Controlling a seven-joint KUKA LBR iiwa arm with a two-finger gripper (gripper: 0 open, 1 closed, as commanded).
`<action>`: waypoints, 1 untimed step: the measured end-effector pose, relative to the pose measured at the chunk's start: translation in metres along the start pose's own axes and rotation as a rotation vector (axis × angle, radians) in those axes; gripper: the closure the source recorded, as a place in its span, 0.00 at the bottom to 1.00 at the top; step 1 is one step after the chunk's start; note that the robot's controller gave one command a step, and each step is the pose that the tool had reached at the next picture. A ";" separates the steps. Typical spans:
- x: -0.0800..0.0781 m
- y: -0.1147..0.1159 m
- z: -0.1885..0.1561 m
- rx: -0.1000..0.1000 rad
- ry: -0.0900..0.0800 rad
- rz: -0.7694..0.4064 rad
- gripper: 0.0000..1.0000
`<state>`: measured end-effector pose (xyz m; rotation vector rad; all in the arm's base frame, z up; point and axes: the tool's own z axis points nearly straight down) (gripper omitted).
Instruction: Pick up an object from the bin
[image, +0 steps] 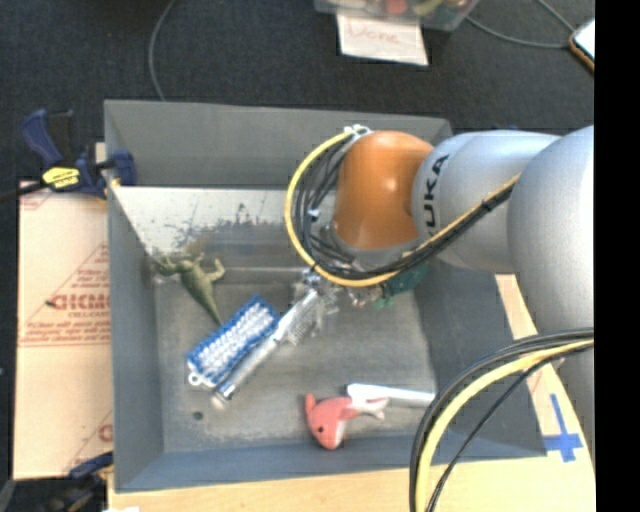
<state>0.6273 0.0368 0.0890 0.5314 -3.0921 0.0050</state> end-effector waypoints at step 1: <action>0.000 -0.001 -0.037 0.002 -0.003 0.000 1.00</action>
Offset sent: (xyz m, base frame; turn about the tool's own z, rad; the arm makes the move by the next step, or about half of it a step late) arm 0.0006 -0.0003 0.0625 0.0000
